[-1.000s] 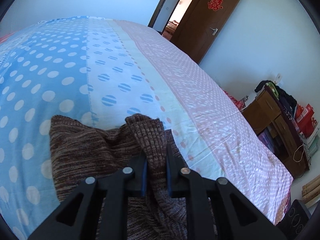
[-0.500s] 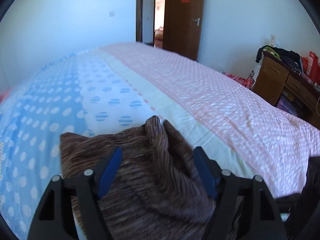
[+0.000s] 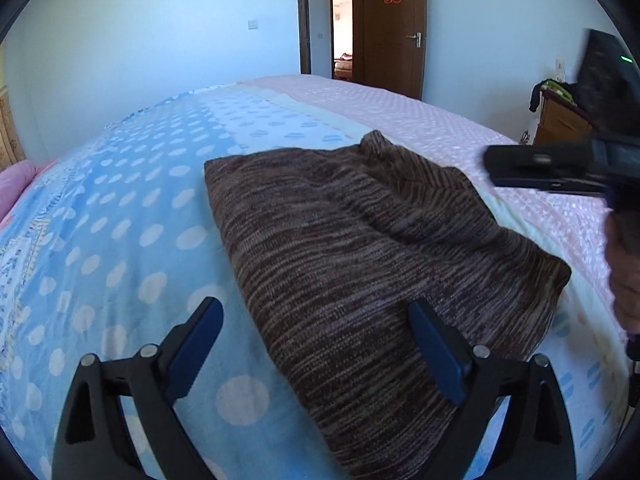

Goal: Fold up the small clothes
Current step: 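Fold the held sweater half over the other half with both tools, then open the left tool and press the folded sweater with the right tool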

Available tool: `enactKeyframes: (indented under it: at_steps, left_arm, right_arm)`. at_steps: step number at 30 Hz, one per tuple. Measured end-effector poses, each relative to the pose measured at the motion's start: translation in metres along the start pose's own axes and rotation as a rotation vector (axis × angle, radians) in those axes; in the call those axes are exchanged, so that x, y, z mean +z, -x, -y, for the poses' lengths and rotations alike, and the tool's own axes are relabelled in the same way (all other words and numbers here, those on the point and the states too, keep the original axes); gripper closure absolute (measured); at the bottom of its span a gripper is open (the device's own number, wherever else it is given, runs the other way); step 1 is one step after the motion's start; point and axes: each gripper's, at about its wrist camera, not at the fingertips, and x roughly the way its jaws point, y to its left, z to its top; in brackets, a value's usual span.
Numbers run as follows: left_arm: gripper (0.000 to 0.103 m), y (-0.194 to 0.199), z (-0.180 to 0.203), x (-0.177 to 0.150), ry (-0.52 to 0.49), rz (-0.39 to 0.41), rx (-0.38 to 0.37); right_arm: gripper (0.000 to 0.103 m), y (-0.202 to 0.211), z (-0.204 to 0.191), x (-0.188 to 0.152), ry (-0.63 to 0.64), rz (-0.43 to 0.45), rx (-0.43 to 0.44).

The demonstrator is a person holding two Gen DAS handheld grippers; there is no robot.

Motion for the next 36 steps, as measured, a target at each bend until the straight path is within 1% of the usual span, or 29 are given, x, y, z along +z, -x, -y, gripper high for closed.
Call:
enactKeyframes:
  at_steps: [2, 3, 4, 5, 7, 8, 10, 11, 12, 15, 16, 17, 18, 19, 20, 21, 22, 24, 26, 27, 28, 29, 32, 34, 35, 36]
  left_arm:
    - [0.002, -0.005, -0.001, -0.002, 0.012, -0.016, -0.007]
    - [0.000, -0.009, -0.003, -0.002, 0.021, -0.037, -0.022]
    - [0.000, -0.010, -0.004, -0.004, 0.028, -0.051, -0.028]
    - [0.000, -0.013, -0.005, -0.004, 0.035, -0.068, -0.033]
    - [0.000, -0.020, -0.008, -0.005, 0.053, -0.105, -0.053]
    - [0.000, -0.021, -0.008, -0.006, 0.057, -0.110, -0.063]
    - [0.000, -0.023, -0.008, -0.007, 0.058, -0.119, -0.079]
    - [0.000, -0.023, -0.008, -0.007, 0.057, -0.120, -0.082]
    - [0.000, -0.023, -0.008, -0.007, 0.059, -0.118, -0.084]
    - [0.000, -0.022, -0.011, -0.008, 0.074, -0.110, -0.088]
    - [0.000, -0.022, -0.011, -0.008, 0.076, -0.111, -0.091]
    - [0.000, -0.022, -0.011, -0.009, 0.078, -0.112, -0.094]
    - [0.000, -0.023, -0.012, -0.009, 0.081, -0.112, -0.098]
    - [0.000, -0.024, -0.015, -0.009, 0.088, -0.109, -0.104]
    - [0.000, -0.023, -0.017, -0.009, 0.096, -0.104, -0.109]
    - [0.000, -0.021, -0.020, -0.010, 0.113, -0.090, -0.119]
    - [0.000, -0.019, -0.023, -0.011, 0.131, -0.080, -0.128]
    - [0.000, -0.017, -0.033, -0.013, 0.182, -0.073, -0.151]
    - [0.000, -0.017, -0.041, -0.015, 0.225, -0.074, -0.169]
    - [0.000, -0.017, -0.043, -0.016, 0.237, -0.074, -0.174]
    - [0.000, -0.017, -0.042, -0.016, 0.235, -0.073, -0.175]
    - [0.000, -0.017, -0.040, -0.016, 0.227, -0.074, -0.171]
    - [0.000, -0.017, -0.033, -0.016, 0.185, -0.084, -0.139]
    - [0.000, -0.017, -0.031, -0.016, 0.175, -0.091, -0.122]
    - [0.000, -0.018, -0.031, -0.015, 0.172, -0.092, -0.117]
    - [0.000, -0.019, -0.031, -0.015, 0.171, -0.094, -0.113]
  right_arm:
    - [0.054, -0.032, 0.004, 0.012, -0.024, -0.078, 0.020]
    - [0.057, -0.040, 0.005, 0.017, -0.019, -0.081, -0.018]
    - [0.069, -0.046, 0.005, 0.020, 0.000, -0.079, -0.066]
    - [0.098, -0.050, 0.007, 0.023, 0.008, -0.085, -0.108]
    - [0.099, -0.050, 0.023, 0.022, -0.056, -0.096, -0.144]
    - [0.099, -0.051, 0.033, 0.018, -0.074, -0.104, -0.176]
    - [0.099, -0.055, 0.045, 0.009, -0.054, -0.121, -0.221]
    - [0.099, -0.053, 0.051, 0.006, -0.051, -0.119, -0.208]
    - [0.099, -0.049, 0.053, 0.006, -0.051, -0.101, -0.191]
    - [0.098, -0.033, 0.051, 0.016, -0.044, -0.023, -0.194]
    - [0.096, -0.029, 0.048, 0.020, -0.043, -0.002, -0.191]
    - [0.088, -0.025, 0.043, 0.026, -0.036, 0.019, -0.172]
    - [0.083, -0.023, 0.035, 0.030, -0.022, 0.032, -0.130]
    - [0.083, -0.023, 0.028, 0.032, -0.005, 0.033, -0.079]
    - [0.083, -0.024, 0.015, 0.032, 0.029, 0.011, 0.001]
    - [0.083, -0.025, 0.004, 0.029, 0.062, -0.016, 0.034]
    - [0.083, -0.026, -0.003, 0.026, 0.088, -0.034, 0.026]
    - [0.083, -0.028, -0.014, 0.013, 0.145, -0.079, -0.044]
    - [0.083, -0.032, -0.010, -0.008, 0.171, -0.144, -0.126]
    - [0.085, -0.037, -0.006, -0.015, 0.178, -0.167, -0.171]
    - [0.090, -0.037, 0.001, -0.022, 0.179, -0.171, -0.195]
    - [0.097, -0.033, 0.011, -0.027, 0.174, -0.158, -0.205]
    - [0.097, -0.023, 0.018, -0.023, 0.149, -0.145, -0.238]
    - [0.097, -0.014, 0.014, -0.021, 0.175, -0.111, -0.297]
    - [0.093, -0.006, 0.010, -0.019, 0.183, -0.078, -0.289]
    - [0.093, 0.000, 0.007, -0.017, 0.178, -0.056, -0.243]
